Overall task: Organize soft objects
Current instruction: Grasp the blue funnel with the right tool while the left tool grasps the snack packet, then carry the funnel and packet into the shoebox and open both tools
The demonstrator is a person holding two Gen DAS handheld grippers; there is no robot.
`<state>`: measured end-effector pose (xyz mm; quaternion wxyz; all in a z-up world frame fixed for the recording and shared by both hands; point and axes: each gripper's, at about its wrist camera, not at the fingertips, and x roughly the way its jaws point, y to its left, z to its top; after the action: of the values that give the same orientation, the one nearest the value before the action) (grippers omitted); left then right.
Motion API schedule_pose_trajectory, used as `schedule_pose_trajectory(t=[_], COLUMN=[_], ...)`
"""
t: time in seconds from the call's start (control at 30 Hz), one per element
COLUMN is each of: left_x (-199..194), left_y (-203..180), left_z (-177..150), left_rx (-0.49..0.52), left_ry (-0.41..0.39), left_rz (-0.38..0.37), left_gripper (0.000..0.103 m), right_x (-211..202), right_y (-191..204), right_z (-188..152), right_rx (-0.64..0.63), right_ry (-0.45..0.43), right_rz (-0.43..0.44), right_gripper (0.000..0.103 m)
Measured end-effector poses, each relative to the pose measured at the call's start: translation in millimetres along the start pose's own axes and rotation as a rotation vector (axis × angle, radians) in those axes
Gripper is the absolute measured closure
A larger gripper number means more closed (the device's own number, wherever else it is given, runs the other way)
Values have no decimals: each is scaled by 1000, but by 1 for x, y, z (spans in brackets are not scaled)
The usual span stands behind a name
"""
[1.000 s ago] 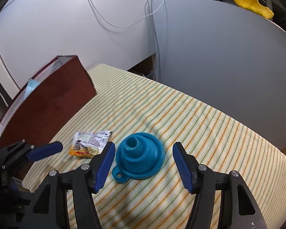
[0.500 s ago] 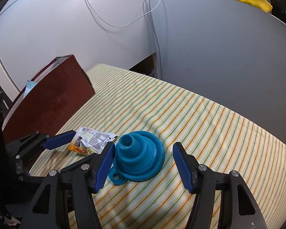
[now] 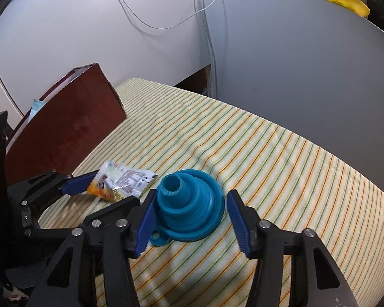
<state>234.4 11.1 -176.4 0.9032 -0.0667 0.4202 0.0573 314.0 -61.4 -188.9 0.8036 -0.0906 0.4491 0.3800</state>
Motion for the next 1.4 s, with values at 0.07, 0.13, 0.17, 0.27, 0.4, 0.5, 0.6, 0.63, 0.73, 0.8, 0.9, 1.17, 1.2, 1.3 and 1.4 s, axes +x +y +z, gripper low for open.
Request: schedule_pose_trajectory(t=[0.07, 0.13, 0.17, 0.27, 0.4, 0.5, 0.6, 0.63, 0.73, 0.8, 0.9, 1.17, 1.2, 1.3, 1.4], left_x=[-1, -1, -2, -5, -10, -15, -24, -27, -40, -51, -73, -135, -144, -167, -187], left_y=[-1, -1, -1, 1, 4, 4, 4, 4, 4, 4, 4, 19, 25, 43, 66], left_z=[0, 0, 0, -2, -4, -7, -8, -8, -13, -17, -20, -21, -24, -31, -37], left_rx=[2, 4, 4, -6, -14, -13, -11, -12, -18, -24, -23, -16, -18, -26, -42], left_ry=[-1, -2, -3, -11, -26, -34, -45, -49, -60, -70, -98, -192, -205, -239, -262], left_rz=[-7, -14, -17, -28, -40, -52, -70, -77, -102, -120, -147, -190, -193, -181, -154], left_gripper=[64, 65, 65, 65, 65, 65, 65, 65, 65, 65, 65, 65, 65, 65, 65], right_x=[1, 1, 0, -2, -8, -15, -26, -30, -48, -61, -80, -120, -123, -132, -137], right_y=[0, 0, 0, -2, -8, -9, -9, -8, -5, -2, 4, 35, 39, 56, 76], right_z=[0, -2, -2, -4, -8, -11, -15, -16, -20, -22, -22, -9, -7, -2, 6], right_rx=[4, 7, 9, 24, 62, 71, 80, 83, 87, 92, 93, 59, 53, 32, 4], right_ry=[-2, -3, -4, -4, -1, -1, -5, -9, -28, -41, -62, -121, -126, -139, -147], right_rz=[0, -2, -3, 0, 15, 13, 18, 21, 18, 21, 15, 22, 25, 40, 52], right_gripper=[56, 56, 57, 58, 58, 58, 58, 58, 58, 58, 58, 58, 58, 58, 59])
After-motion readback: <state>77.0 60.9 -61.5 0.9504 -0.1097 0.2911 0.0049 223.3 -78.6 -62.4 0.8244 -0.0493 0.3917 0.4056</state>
